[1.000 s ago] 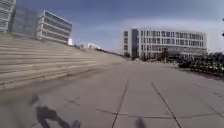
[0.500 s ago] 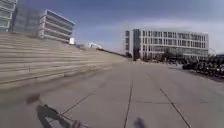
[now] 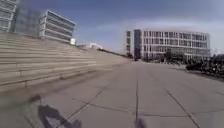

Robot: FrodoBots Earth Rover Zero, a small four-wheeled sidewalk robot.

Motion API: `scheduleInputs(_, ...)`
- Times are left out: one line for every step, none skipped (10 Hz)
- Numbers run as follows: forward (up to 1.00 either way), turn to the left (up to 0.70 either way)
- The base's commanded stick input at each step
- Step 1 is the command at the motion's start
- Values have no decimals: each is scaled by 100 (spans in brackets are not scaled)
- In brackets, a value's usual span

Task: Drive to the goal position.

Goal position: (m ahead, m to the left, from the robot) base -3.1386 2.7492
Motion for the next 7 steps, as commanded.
scheduleInputs(70,0)
scheduleInputs(70,-6)
scheduleInputs(70,-35)
scheduleInputs(70,-35)
scheduleInputs(70,-33)
scheduleInputs(70,-1)
scheduleInputs(70,0)
